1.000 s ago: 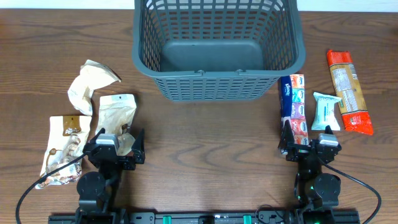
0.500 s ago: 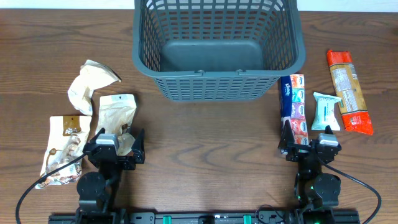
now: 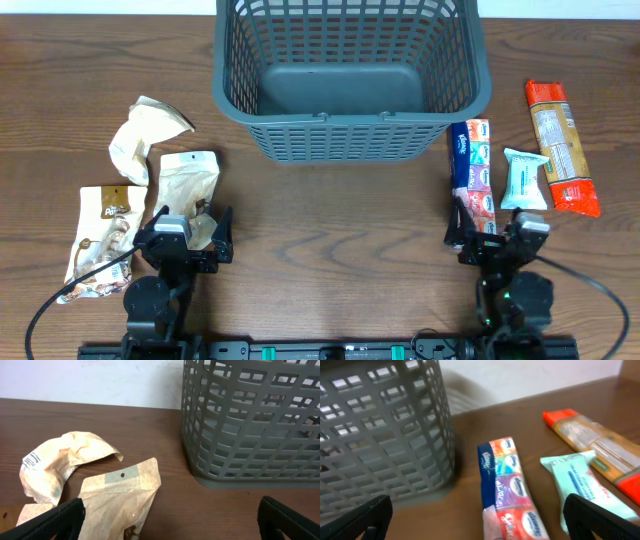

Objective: Pack container
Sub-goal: 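Reach the right gripper to the blue Kleenex tissue strip and grasp it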

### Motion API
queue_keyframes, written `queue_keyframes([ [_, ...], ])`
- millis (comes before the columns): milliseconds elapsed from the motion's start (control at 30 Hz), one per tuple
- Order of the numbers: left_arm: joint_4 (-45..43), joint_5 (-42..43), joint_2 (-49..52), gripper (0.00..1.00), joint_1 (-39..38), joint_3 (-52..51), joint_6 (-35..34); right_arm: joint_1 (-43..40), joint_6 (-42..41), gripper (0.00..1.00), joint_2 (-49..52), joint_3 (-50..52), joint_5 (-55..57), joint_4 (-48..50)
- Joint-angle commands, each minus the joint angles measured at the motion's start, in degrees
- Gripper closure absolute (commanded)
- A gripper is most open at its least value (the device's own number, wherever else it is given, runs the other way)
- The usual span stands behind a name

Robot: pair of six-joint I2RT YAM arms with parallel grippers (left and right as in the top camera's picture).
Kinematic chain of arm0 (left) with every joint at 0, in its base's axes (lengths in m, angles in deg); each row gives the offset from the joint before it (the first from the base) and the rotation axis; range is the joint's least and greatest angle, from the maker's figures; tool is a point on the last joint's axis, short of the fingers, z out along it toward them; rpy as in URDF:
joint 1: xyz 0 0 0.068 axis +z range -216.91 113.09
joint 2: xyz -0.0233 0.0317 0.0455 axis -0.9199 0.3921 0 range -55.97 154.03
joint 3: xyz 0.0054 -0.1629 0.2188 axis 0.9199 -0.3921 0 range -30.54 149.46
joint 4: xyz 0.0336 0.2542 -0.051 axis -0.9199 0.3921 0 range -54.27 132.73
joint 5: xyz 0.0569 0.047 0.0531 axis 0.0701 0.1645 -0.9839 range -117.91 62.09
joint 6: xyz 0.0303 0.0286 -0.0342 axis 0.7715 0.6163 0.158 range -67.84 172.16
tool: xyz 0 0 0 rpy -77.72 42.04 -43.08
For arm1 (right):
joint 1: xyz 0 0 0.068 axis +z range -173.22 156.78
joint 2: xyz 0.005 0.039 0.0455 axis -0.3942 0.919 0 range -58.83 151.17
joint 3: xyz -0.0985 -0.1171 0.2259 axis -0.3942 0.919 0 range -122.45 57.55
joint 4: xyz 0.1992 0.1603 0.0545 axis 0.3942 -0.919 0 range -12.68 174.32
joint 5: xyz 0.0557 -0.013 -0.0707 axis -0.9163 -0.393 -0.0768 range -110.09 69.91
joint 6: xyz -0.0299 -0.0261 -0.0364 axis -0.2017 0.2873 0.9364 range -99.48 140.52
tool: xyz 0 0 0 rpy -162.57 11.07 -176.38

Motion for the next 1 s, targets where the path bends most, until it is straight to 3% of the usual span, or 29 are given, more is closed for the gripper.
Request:
queue_keyframes([
  [0,0.66,0.55,-0.39,0.01,-0.17,-1.44,0.13,-2.82,3.06,0.01,6.03,-11.56,-2.62,-3.63],
  [233,0.63,0.52,0.98,0.01,-0.15,-1.44,0.15,-8.81,13.92,0.01,32.06,-43.32,-9.18,-29.4],
  [533,0.48,0.52,2.6,0.01,-0.15,-1.44,0.15,-9.27,25.49,0.01,59.6,-77.55,-9.75,-64.28],
  [633,0.48,0.52,2.6,0.01,-0.15,-1.44,0.15,-9.27,26.45,0.01,63.89,-81.18,-9.27,-67.38],
  [967,0.02,0.5,2.6,0.01,-0.15,-1.44,0.35,-9.29,31.21,0.01,72.81,-79.93,-8.15,-66.71],
])
